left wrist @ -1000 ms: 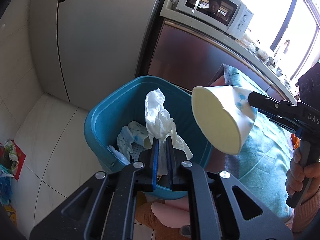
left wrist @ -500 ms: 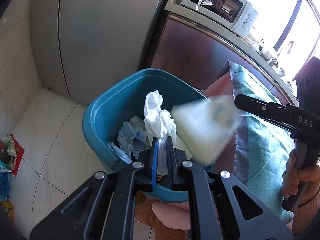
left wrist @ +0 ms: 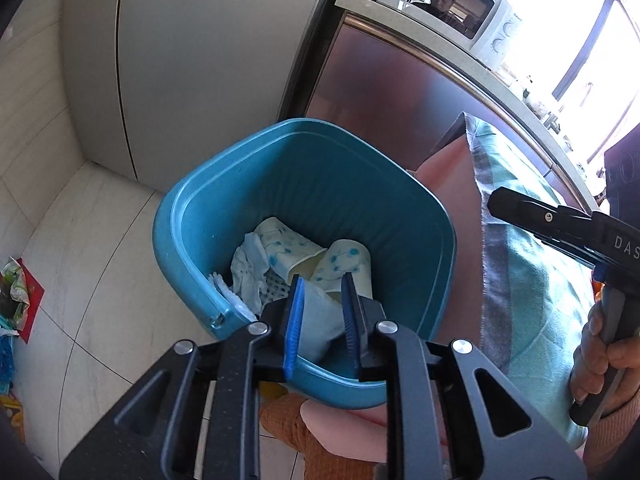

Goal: Collect trash
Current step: 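Open both tools to drop the tissue and paper cup into the bin, then move both tools back over the table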

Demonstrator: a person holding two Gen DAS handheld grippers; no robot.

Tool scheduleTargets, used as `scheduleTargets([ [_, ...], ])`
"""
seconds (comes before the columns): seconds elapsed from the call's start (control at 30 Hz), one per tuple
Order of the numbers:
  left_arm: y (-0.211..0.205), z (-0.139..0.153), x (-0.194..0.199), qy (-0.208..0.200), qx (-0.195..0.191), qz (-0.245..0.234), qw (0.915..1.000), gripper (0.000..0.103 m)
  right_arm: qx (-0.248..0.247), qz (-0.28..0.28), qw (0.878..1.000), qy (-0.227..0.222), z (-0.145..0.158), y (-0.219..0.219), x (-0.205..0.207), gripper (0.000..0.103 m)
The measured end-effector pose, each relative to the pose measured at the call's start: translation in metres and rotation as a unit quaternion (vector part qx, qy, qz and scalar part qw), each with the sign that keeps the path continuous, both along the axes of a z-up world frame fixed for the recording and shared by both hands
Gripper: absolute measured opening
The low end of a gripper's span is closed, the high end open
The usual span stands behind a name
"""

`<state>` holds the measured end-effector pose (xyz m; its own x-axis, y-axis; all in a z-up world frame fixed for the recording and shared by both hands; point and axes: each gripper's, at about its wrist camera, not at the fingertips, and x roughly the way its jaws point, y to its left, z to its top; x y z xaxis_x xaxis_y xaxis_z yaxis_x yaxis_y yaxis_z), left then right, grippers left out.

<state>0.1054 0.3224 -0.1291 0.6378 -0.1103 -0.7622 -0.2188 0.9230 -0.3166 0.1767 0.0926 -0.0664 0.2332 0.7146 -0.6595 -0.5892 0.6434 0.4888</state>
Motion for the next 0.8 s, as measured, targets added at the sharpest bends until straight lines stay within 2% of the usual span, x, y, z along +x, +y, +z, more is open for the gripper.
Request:
scheduleTargets([
  [0.1, -0.002, 0.005, -0.004, -0.009, 0.003, -0.002, 1.0000, 0.023, 0.007, -0.003, 1.000, -0.004, 0.003, -0.010, -0.003, 0.016],
  [0.17, -0.006, 0.013, -0.008, -0.022, 0.008, -0.008, 0.9997, 0.025, 0.013, -0.004, 1.000, -0.012, 0.009, -0.019, -0.009, 0.021],
  [0.23, -0.014, 0.024, -0.011, -0.039, 0.009, -0.019, 0.9990, 0.034, 0.014, -0.007, 1.000, -0.026, 0.014, -0.029, -0.016, 0.026],
  [0.27, -0.018, 0.029, -0.014, -0.049, 0.010, -0.026, 0.9984, 0.035, 0.015, -0.008, 0.999, -0.032, 0.017, -0.035, -0.020, 0.029],
  [0.37, -0.036, 0.044, -0.018, -0.074, 0.010, -0.052, 0.9958, 0.041, 0.018, -0.017, 0.999, -0.047, 0.024, -0.060, -0.033, 0.031],
  [0.57, -0.092, 0.066, -0.021, -0.109, 0.006, -0.131, 0.9853, 0.046, 0.017, -0.058, 0.996, -0.068, 0.032, -0.125, -0.056, 0.040],
  [0.8, -0.168, 0.070, -0.018, -0.111, -0.006, -0.222, 0.9687, 0.048, -0.003, -0.131, 0.988, -0.081, 0.033, -0.207, -0.082, 0.042],
])
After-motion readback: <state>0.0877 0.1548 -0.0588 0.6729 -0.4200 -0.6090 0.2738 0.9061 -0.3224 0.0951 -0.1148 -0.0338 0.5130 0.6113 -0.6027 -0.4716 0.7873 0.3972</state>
